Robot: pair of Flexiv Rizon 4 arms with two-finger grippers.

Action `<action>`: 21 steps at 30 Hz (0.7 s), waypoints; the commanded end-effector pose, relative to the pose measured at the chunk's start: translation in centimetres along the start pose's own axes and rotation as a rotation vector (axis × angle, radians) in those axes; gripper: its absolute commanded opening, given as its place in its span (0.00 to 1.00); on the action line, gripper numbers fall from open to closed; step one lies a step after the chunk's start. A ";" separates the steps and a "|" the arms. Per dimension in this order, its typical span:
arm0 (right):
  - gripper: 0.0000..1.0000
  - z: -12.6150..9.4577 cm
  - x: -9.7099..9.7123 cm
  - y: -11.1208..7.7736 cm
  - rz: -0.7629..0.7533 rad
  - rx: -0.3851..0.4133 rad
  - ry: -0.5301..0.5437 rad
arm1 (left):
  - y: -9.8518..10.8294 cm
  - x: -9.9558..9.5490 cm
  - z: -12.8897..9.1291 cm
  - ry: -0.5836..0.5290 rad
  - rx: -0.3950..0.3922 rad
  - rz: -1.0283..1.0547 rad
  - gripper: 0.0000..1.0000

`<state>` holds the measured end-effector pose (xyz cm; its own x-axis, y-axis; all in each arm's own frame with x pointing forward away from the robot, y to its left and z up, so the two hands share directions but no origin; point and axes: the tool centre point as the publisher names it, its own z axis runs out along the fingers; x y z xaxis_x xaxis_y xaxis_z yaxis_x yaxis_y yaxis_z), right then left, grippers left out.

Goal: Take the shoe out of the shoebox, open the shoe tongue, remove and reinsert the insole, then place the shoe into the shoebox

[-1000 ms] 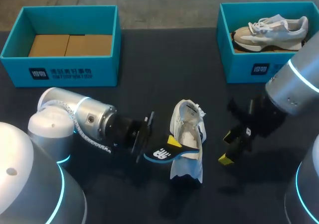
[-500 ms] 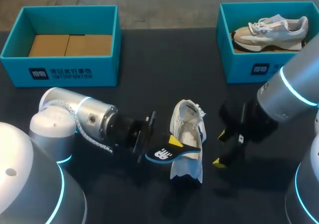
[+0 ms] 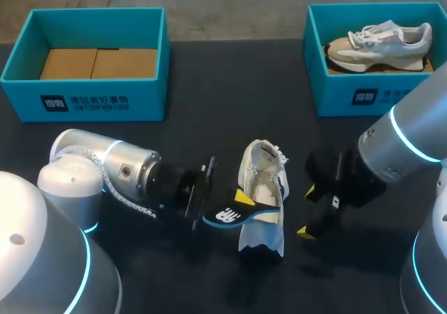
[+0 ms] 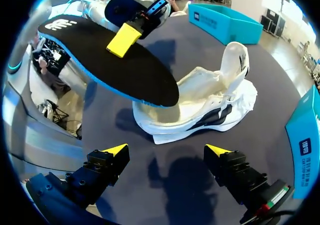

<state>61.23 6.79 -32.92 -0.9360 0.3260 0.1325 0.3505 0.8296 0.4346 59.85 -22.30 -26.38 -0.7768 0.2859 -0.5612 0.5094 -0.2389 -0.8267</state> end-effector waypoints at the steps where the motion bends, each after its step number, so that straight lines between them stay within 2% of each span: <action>1: 1.00 0.6 0.2 0.2 0.004 0.017 -0.013 | 0.1 0.2 0.2 -0.004 0.001 -0.006 0.00; 21: 1.00 1.3 0.3 0.1 0.012 0.033 -0.010 | 0.7 0.3 1.1 -0.002 -0.016 0.004 0.00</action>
<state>61.12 7.48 -33.89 -0.9320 0.3379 0.1315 0.3616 0.8401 0.4043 59.65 -23.13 -26.79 -0.7761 0.2841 -0.5629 0.5172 -0.2239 -0.8261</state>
